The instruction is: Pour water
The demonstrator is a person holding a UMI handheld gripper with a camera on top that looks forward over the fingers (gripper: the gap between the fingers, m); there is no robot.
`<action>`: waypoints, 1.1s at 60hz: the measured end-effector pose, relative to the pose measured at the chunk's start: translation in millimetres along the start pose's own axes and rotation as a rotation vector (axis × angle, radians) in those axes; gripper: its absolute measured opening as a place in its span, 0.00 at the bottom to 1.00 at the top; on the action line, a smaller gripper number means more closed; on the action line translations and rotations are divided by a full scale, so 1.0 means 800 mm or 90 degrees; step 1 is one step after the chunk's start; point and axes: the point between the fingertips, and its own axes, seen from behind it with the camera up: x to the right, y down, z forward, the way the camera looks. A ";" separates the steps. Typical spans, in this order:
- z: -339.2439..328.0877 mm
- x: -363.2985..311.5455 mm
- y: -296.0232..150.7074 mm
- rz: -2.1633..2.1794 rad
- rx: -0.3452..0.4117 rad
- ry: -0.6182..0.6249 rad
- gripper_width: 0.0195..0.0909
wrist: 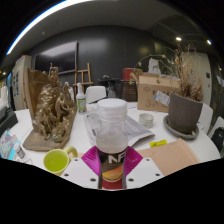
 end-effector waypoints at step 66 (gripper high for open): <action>-0.373 -0.070 0.059 -0.009 -0.160 0.068 0.93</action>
